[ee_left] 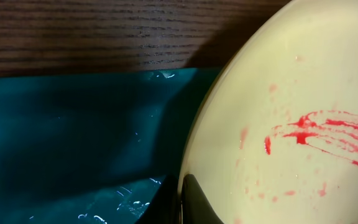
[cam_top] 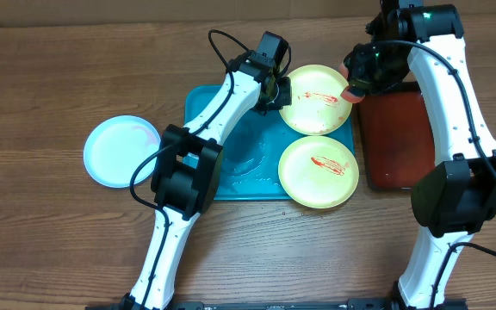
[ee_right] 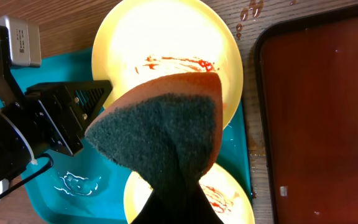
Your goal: Clean dirty plates on tray and stack at the side
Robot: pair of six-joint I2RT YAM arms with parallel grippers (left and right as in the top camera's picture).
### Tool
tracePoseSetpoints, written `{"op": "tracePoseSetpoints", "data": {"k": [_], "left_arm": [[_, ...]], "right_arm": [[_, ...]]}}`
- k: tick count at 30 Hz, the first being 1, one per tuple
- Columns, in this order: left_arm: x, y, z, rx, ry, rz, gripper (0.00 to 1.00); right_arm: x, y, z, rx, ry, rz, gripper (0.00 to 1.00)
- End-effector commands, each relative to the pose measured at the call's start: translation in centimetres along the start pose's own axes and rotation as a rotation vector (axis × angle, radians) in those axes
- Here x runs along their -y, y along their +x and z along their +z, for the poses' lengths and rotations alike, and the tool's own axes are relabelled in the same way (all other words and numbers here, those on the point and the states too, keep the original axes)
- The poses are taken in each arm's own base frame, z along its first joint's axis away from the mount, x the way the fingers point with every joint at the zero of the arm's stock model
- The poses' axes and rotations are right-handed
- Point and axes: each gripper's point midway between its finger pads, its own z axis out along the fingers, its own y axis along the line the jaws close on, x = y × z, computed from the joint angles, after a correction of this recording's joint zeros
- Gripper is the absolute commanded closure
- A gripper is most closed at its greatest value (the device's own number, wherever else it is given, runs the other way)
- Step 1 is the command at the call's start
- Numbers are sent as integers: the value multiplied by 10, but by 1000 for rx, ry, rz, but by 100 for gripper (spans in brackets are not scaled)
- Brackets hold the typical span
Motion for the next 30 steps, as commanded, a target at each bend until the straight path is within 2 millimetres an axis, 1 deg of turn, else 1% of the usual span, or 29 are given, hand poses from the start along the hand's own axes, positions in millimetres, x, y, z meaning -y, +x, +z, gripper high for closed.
{"op": "tracePoseSetpoints", "data": {"k": [1, 3, 6, 8, 10, 11, 13, 16, 19, 20, 26, 28, 30], "left_arm": [[-13, -7, 1, 29, -62, -11, 96], [-22, -12, -7, 28, -83, -28, 96], [-38, -20, -30, 23, -117, -44, 96], [-54, -20, -49, -1, -163, -52, 96], [-72, -13, -64, -49, -209, -79, 96], [-79, -7, -69, -79, -224, -82, 96], [-95, 10, -75, -158, -266, -101, 96], [-119, 33, -80, -260, -327, -131, 96], [-137, 52, -79, -334, -360, -163, 96], [-140, 55, -78, -345, -365, -167, 96], [-160, 85, -68, -445, -401, -193, 96], [-162, 92, -66, -471, -396, -184, 96], [-162, 94, -67, -479, -395, -173, 95]], "right_arm": [[-2, -4, -18, 45, -12, -12, 96], [-2, -4, -18, 45, -13, -12, 96], [-3, -4, -18, 46, -14, -13, 96], [-5, -5, -17, 51, -17, -18, 96], [-10, -5, -16, 57, -22, -29, 96], [-13, -5, -16, 60, -25, -37, 96], [-22, -5, -14, 64, -35, -56, 96], [-40, -2, -9, 64, -65, -83, 96], [-59, 3, 0, 62, -86, -118, 96], [-61, 4, 2, 61, -88, -119, 96], [-89, 24, 25, 17, -105, -162, 96], [-99, 29, 32, 14, -112, -165, 96], [-108, 33, 38, 15, -121, -169, 96]]}}
